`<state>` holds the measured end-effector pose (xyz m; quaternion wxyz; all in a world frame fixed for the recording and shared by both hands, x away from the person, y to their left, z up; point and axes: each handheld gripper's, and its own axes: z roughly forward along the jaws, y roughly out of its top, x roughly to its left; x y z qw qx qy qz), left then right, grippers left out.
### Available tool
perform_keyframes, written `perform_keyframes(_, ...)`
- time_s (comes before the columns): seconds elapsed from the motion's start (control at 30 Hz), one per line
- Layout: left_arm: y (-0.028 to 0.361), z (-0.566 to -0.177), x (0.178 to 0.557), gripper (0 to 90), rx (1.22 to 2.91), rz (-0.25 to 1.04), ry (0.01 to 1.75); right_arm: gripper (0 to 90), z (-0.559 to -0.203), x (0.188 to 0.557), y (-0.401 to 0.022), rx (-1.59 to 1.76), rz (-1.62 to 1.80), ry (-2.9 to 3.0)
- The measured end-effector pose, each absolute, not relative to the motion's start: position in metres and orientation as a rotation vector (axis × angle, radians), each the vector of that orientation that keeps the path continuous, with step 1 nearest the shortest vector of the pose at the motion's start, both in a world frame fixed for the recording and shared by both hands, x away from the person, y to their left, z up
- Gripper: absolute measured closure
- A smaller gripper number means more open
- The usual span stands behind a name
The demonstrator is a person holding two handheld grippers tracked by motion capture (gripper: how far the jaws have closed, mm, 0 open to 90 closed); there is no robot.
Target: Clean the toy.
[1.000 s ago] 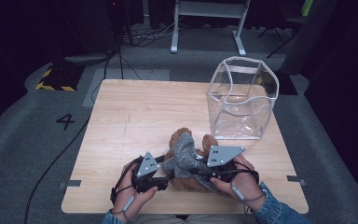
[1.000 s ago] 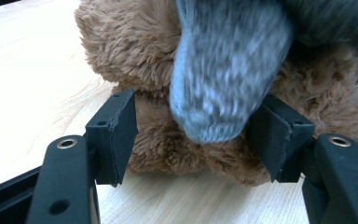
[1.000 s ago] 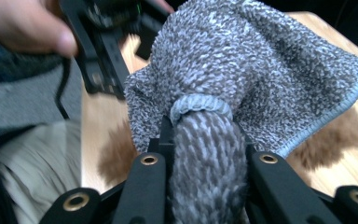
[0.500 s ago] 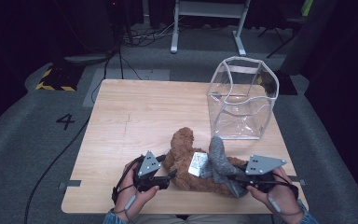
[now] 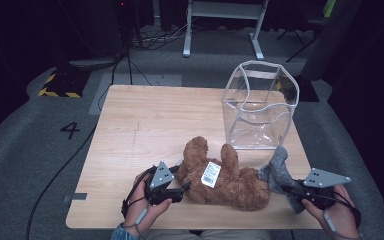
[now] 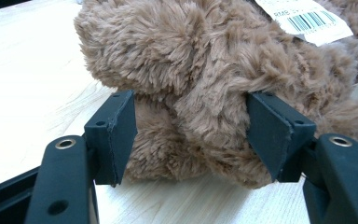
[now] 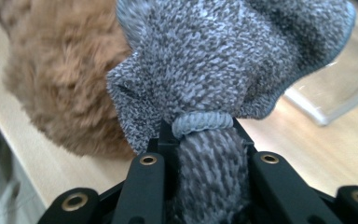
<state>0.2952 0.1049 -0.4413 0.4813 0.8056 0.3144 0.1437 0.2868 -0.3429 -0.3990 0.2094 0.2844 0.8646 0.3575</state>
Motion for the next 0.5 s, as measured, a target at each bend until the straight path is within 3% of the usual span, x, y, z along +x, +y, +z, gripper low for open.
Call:
perform_keyframes(0.13,0.105,-0.442,0.296,34.9,1.966,0.348,0.767,74.8,-0.379,0.278,-0.329,0.710,1.060,2.360)
perform_keyframes(0.23,0.104,-0.441,0.296,35.0,1.966,0.352,0.764,74.5,-0.364,0.263,-0.277,0.504,1.197,2.361)
perform_keyframes(0.4,0.104,-0.440,0.296,35.5,1.968,0.353,0.761,74.2,-0.365,0.260,-0.221,0.238,1.292,2.383)
perform_keyframes(0.5,0.104,-0.441,0.297,35.2,1.971,0.342,0.762,74.3,-0.386,0.263,-0.179,0.162,1.297,2.490)
